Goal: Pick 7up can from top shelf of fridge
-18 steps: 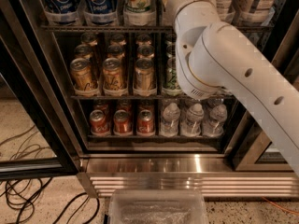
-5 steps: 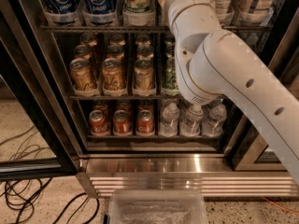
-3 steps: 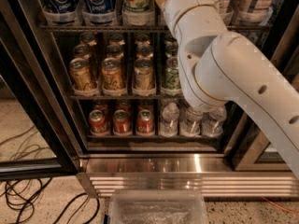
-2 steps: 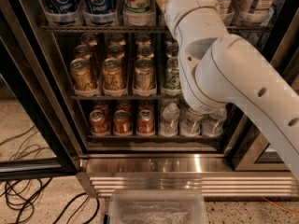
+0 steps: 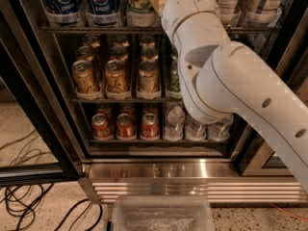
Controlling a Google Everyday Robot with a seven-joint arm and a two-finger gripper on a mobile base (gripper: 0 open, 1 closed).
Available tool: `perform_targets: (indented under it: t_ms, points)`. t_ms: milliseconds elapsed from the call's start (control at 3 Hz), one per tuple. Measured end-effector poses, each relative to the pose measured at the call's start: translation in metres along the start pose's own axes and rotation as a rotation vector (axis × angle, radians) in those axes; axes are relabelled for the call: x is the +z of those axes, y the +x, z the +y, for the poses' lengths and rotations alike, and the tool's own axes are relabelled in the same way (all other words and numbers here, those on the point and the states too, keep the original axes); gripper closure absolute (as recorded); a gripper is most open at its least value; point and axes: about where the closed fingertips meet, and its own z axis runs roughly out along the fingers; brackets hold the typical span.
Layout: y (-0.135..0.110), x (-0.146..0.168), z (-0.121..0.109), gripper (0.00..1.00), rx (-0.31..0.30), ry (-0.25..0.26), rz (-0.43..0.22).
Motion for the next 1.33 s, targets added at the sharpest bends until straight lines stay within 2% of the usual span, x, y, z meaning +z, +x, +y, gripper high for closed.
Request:
perform_targets:
  t_ms: [333, 667, 1000, 1333]
  points:
    - [0.000, 0.000, 0.000, 1.00, 0.000, 0.000, 0.000]
    - [0.000, -0.009, 0.008, 1.00, 0.018, -0.063, 0.021]
    - [-0.019, -0.046, 0.029, 1.00, 0.004, -0.176, 0.053]
    - [-0.019, -0.060, 0.040, 1.00, 0.004, -0.206, 0.067]
